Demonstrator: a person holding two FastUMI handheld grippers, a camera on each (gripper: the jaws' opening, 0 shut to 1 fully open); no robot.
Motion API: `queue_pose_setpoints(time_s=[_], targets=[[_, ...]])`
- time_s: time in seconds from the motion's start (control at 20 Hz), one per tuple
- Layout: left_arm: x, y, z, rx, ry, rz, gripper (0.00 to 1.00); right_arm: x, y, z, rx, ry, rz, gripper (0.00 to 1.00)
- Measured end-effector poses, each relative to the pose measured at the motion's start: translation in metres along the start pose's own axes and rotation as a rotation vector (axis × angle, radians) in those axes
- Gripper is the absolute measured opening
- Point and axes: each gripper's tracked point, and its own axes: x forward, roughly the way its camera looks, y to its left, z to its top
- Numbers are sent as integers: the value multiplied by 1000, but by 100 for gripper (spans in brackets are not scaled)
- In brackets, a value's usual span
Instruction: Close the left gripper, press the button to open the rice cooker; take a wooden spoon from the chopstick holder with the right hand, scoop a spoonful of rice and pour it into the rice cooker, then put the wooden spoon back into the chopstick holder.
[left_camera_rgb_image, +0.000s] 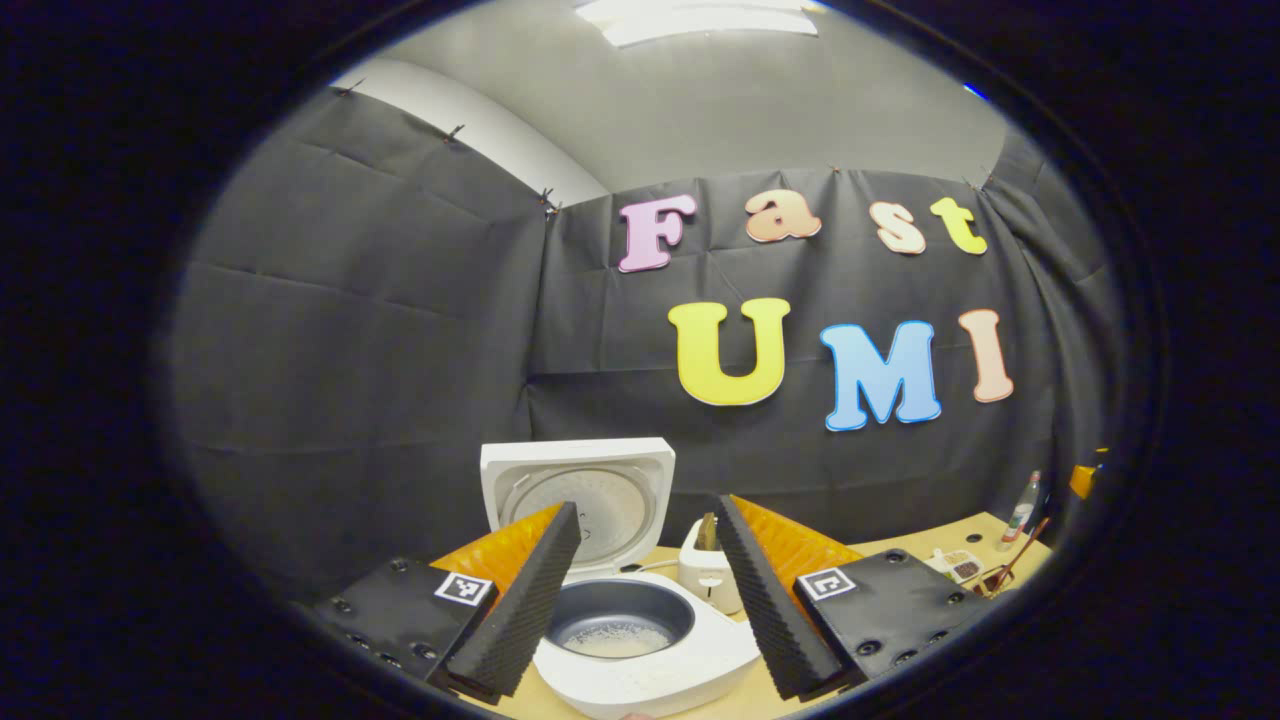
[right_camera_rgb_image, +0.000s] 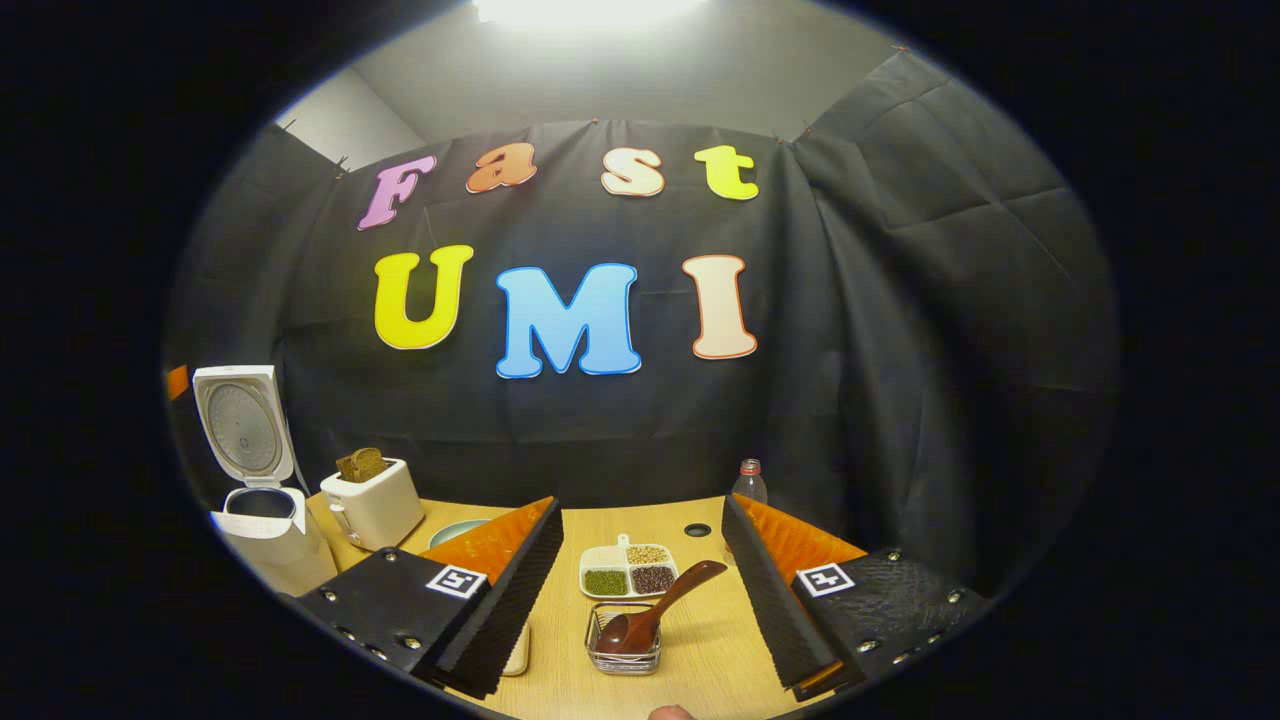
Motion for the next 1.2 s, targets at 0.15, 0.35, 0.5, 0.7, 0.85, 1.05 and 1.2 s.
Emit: queue_pose_setpoints(time_s=[0.15,0.35,0.5,0.7,0.85,1.05,1.2], targets=[[-19,-3,5,14,-9,13,92,24,-10,-17,27,48,-1,97],[-37,-3,13,36,-18,37,99,51,-25,-42,72,114,-16,97],[-50,-2,17,49,-20,54,95,68,-34,-69,111,178,-21,97],[-61,1,18,53,-16,76,95,85,-39,-105,183,280,-18,100],[-70,9,16,62,-3,99,95,92,-43,-127,230,337,-27,100],[-79,20,12,65,17,127,95,100,-31,-153,293,425,-9,97],[-85,24,9,71,29,139,95,102,-18,-164,342,456,16,82]])
